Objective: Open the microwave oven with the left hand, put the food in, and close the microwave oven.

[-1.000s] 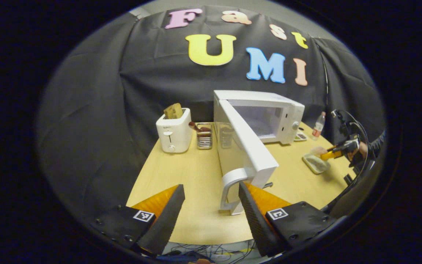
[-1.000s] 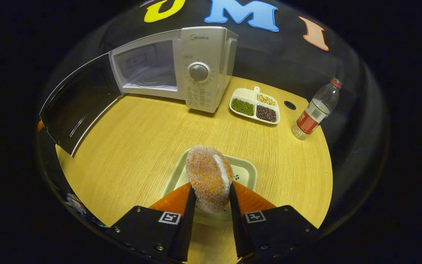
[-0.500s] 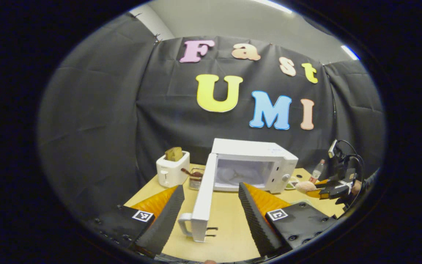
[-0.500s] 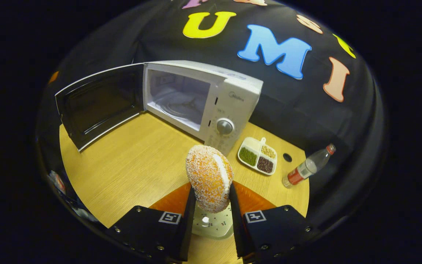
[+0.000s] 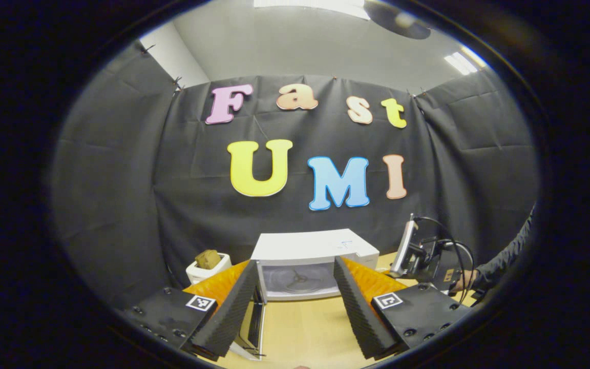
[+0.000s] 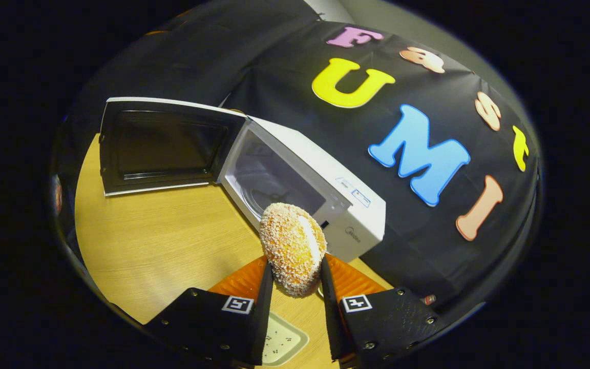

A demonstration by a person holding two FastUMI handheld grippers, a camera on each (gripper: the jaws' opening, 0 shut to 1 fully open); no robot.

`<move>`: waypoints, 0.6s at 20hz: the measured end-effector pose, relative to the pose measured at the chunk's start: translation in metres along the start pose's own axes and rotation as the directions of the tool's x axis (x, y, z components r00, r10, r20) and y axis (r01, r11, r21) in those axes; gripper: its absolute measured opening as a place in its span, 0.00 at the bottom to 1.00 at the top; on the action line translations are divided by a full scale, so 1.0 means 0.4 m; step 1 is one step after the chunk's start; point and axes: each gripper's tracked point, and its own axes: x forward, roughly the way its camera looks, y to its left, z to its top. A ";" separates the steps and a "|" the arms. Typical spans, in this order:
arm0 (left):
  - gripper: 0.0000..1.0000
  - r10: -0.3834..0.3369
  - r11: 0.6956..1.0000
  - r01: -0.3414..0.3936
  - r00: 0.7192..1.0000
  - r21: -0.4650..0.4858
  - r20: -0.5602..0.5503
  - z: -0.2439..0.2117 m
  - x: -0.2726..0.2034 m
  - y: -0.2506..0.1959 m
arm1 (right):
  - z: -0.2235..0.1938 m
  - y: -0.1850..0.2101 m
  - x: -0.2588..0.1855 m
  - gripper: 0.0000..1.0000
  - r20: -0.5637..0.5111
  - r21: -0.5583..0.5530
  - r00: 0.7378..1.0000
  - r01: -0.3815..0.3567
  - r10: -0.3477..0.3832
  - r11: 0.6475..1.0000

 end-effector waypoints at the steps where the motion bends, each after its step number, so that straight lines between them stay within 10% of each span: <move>1: 0.95 0.007 1.000 -0.007 1.000 0.007 0.007 0.008 -0.004 0.004 | 0.014 0.008 0.016 0.48 0.016 -0.036 1.000 -0.001 0.001 0.999; 12: 0.96 0.134 0.991 -0.134 0.990 0.008 -0.051 -0.035 -0.077 0.117 | 0.067 0.063 0.248 0.49 0.062 -0.311 0.998 0.047 -0.029 0.949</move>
